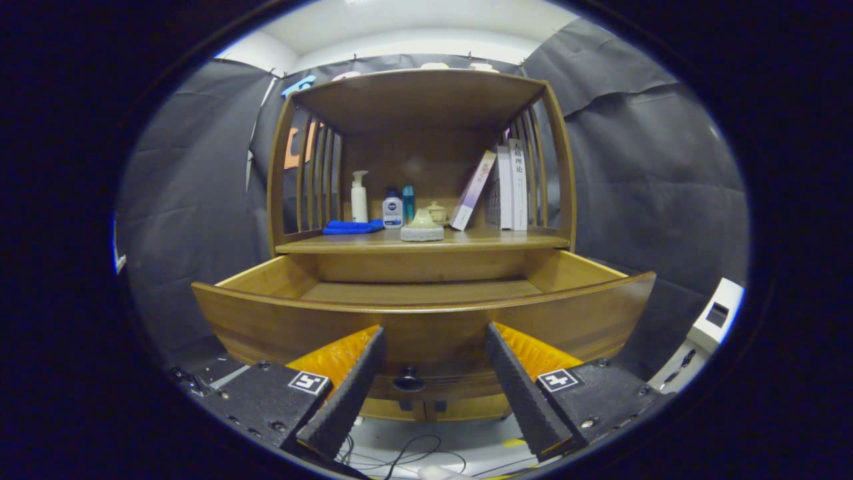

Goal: Pull open the drawer, take out the items inside it, and place them on the countertop above the cabinet.

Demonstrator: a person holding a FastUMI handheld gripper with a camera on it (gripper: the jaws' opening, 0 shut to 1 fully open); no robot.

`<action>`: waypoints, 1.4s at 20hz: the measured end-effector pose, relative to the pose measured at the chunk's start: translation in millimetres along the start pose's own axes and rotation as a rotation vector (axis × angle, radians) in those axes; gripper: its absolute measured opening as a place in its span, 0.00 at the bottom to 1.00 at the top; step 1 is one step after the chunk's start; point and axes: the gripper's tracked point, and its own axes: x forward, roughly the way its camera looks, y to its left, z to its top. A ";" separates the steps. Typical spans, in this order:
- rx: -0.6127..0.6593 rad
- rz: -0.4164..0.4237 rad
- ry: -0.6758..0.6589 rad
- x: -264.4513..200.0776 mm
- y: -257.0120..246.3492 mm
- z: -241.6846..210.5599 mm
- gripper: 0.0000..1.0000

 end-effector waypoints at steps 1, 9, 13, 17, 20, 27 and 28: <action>0.001 -0.002 0.001 7.9 0.8 3.8 0.99; -0.001 -0.014 0.011 84.1 4.9 22.3 0.99; -0.004 -0.025 0.023 113.0 5.2 30.7 0.99; -0.040 -0.035 0.021 144.4 7.5 33.3 0.99; -0.094 -0.045 0.063 161.4 5.8 25.1 0.99; -0.082 -0.032 0.074 158.5 9.8 28.9 0.99; -0.070 -0.029 0.062 151.2 9.4 37.5 0.99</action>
